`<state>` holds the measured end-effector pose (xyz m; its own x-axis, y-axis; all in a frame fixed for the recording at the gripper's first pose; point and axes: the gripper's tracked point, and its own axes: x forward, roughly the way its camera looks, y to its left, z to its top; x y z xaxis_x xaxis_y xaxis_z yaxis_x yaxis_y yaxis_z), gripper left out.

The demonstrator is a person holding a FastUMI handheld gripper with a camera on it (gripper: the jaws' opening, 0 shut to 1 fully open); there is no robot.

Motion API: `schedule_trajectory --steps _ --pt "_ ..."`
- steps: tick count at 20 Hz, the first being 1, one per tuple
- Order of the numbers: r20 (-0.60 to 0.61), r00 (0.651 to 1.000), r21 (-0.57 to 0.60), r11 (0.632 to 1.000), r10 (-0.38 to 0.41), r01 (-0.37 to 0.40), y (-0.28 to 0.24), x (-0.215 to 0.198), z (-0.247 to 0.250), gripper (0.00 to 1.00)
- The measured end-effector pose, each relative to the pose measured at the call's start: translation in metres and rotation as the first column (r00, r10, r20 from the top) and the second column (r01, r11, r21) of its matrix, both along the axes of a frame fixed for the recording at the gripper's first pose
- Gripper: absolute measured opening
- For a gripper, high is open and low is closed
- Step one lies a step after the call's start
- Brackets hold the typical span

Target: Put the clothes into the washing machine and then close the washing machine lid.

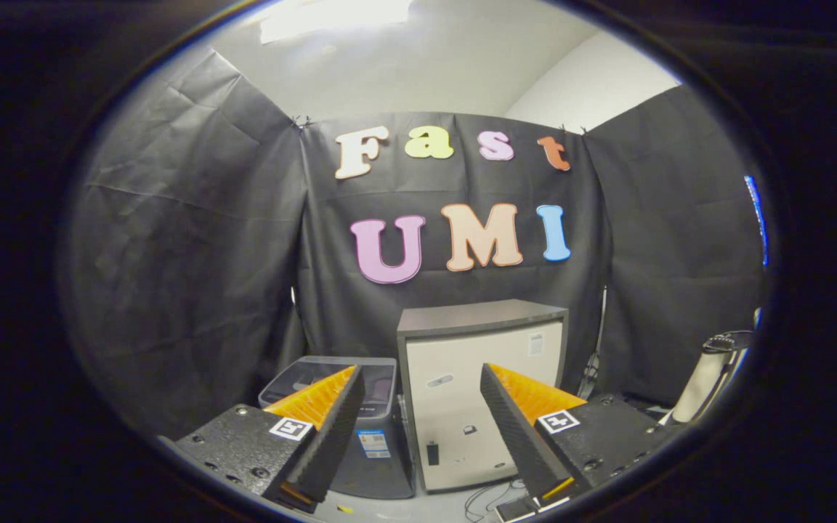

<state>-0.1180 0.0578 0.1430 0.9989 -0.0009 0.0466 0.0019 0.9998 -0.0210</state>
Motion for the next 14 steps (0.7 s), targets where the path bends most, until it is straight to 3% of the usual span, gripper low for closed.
schedule_trajectory --steps 14 --pt "-0.016 1.0 0.028 1.0 0.012 -0.011 -0.004 0.006 -0.007 0.97"
